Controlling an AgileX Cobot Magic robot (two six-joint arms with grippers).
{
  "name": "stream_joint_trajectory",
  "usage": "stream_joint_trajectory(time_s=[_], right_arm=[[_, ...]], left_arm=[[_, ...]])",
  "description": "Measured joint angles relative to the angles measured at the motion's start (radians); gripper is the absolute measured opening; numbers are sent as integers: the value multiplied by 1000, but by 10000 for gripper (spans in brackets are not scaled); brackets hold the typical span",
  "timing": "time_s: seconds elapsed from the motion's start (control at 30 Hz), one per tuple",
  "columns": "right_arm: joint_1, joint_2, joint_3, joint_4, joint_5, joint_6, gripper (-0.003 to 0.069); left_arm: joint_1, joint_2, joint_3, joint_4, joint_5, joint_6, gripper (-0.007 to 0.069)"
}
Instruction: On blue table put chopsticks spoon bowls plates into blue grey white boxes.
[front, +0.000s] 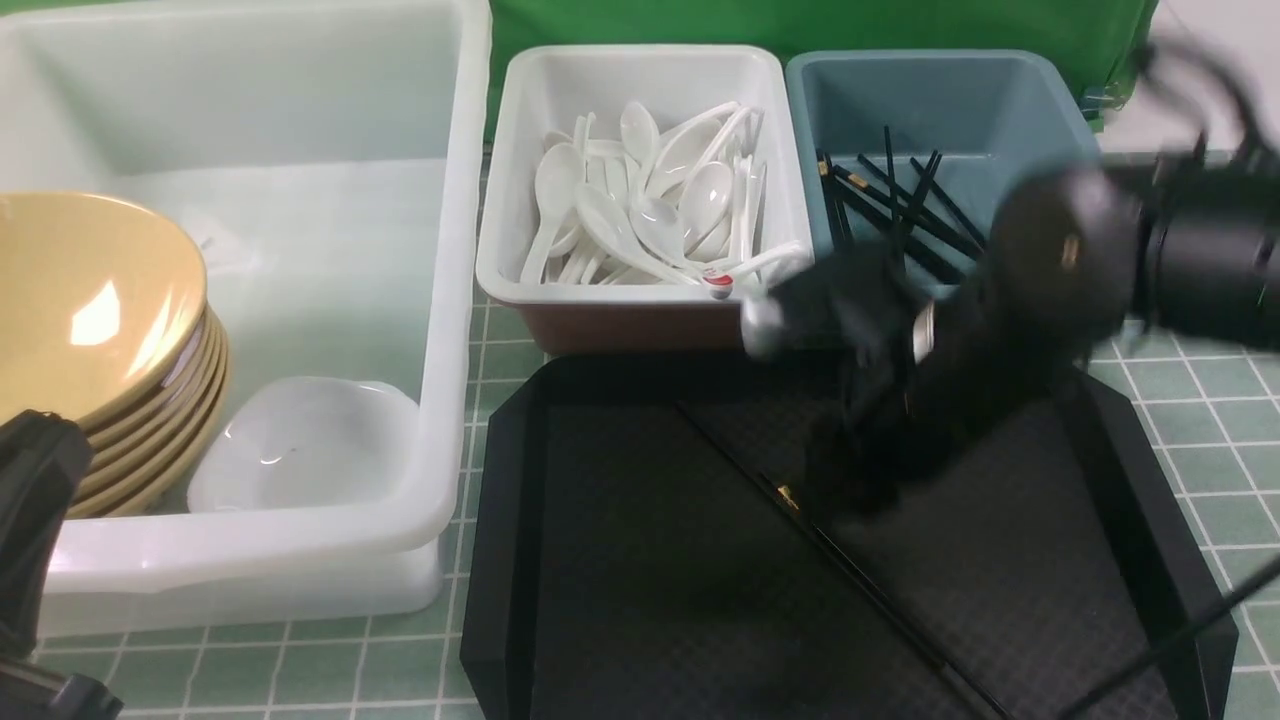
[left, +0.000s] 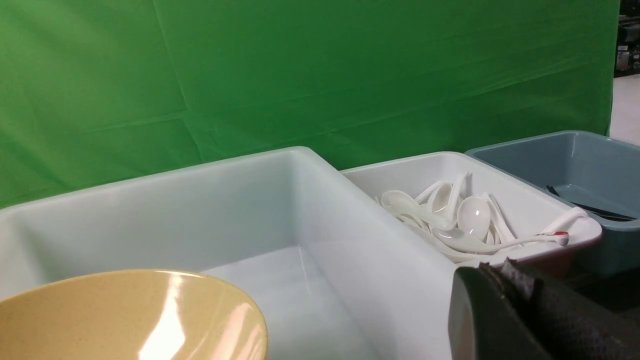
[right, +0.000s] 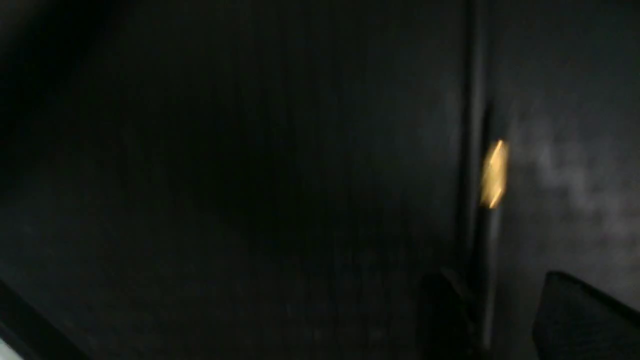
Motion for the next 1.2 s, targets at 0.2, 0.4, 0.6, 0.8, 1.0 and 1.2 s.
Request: stream_joint_trajectory(time_s=[0.2, 0.4, 0.6, 0.8, 1.0, 1.2], right_arm=[[1, 33, 54, -18, -58, -8, 295], [2, 93, 43, -14, -133, -36, 230], [2, 95, 33, 1, -130, -34, 104], [3, -11, 56, 54, -44, -61, 104], [4, -197, 55, 10, -29, -95, 104], [-16, -408, 56, 9, -351, -196, 104]], left_arm=[[0, 0, 0, 0, -1, 0, 5], [0, 0, 0, 0, -14, 0, 5], [0, 0, 0, 0, -17, 0, 5], [0, 0, 0, 0, -17, 0, 5], [0, 0, 0, 2, -16, 0, 5], [0, 0, 0, 2, -16, 0, 5]])
